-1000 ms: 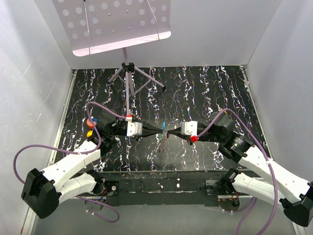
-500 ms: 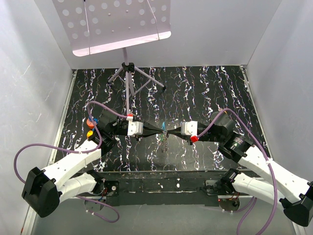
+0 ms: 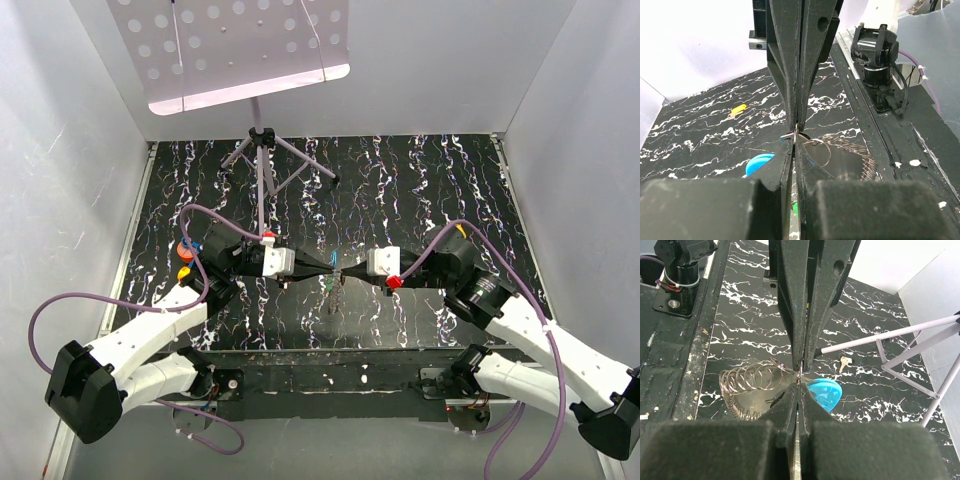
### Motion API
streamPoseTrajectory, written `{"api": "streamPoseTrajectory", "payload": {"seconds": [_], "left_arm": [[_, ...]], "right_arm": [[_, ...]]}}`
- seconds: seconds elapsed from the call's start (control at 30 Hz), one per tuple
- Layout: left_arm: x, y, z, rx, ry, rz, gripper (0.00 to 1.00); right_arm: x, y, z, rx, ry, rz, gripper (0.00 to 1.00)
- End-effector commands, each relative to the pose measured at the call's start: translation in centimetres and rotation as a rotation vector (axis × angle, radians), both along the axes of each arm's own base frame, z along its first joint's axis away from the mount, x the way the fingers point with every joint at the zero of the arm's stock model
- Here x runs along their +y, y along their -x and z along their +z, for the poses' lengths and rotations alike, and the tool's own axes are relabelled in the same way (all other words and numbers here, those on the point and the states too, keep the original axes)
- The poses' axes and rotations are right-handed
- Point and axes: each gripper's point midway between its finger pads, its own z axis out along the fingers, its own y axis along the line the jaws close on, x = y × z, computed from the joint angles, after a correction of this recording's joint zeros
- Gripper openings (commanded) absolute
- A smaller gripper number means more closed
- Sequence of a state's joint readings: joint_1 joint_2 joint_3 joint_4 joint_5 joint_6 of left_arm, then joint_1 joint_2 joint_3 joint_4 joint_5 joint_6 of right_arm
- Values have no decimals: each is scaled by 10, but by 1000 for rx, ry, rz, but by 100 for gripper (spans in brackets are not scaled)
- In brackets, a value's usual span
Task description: Put the keys on the keyring
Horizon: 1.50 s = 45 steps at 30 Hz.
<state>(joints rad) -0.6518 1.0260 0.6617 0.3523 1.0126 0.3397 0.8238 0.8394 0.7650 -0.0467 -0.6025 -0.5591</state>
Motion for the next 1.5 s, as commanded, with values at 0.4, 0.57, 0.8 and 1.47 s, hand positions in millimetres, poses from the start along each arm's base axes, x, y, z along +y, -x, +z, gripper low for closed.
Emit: {"api": "streamPoseTrajectory", "payload": {"seconds": [0.4,0.57,0.8,1.47], "left_arm": [[-2,-4,11,-33,-18,17,0],[-2,-5,12,-37,-20,22,0],[-2,-6,9,-37,-37,35,0],[-2,-9,2,-60,-85,61,0]], "right_arm": [[5,0,32,-41,-38,23,1],[5,-2,30,-24,-29,12,1],[6,-4,27,-8,-15,1,1],[6,-6,26,14,3,-4,1]]}}
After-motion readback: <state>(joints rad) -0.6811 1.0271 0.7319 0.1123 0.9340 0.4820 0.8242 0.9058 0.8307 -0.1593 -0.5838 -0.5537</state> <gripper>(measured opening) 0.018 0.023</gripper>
